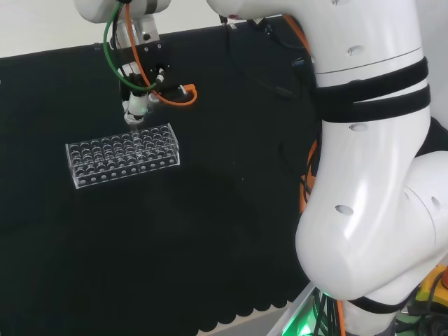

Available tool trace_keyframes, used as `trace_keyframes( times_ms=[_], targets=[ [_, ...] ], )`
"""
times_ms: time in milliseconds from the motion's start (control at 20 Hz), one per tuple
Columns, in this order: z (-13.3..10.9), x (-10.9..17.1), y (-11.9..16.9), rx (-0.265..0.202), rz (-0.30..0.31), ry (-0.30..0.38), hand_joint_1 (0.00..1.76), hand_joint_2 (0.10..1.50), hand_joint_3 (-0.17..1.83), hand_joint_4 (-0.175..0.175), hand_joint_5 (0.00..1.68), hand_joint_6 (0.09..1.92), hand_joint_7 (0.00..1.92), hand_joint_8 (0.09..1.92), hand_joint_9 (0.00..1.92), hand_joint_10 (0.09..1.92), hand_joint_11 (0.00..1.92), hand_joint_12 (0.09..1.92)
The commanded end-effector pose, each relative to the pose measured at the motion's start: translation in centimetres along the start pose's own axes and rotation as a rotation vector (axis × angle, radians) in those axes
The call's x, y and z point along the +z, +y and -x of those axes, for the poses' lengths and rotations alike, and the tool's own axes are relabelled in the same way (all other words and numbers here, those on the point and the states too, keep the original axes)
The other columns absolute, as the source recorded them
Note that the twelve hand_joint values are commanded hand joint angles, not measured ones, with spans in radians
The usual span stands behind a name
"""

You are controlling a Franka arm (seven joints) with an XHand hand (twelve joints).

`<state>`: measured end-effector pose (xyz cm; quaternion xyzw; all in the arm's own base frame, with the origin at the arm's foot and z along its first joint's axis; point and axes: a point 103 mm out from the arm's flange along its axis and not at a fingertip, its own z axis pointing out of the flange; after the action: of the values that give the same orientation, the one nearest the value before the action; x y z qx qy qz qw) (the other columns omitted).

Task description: Pick up the test tube.

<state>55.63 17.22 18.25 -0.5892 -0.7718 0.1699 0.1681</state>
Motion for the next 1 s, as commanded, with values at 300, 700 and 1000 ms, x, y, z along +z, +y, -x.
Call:
trace_keyframes(
  times_ms=[300, 700, 1000],
  targets=[
    [-0.3, 0.4, 0.8, 0.037, 0.054, -0.005, 1.19, 0.81, 0.42, -0.175, 1.11, 0.76, 1.51, 0.52, 1.34, 0.57, 0.91, 1.22],
    [-0.6, -0.3, 0.9, 0.035, 0.126, -0.019, 1.41, 0.76, 0.43, -0.175, 1.22, 0.65, 1.57, 0.59, 1.23, 0.63, 1.05, 1.11],
    [-0.6, -0.6, 0.8, 0.022, 0.139, -0.025, 1.42, 0.82, 0.32, -0.175, 1.22, 0.63, 1.68, 0.55, 1.24, 0.66, 1.12, 1.05]
  ],
)
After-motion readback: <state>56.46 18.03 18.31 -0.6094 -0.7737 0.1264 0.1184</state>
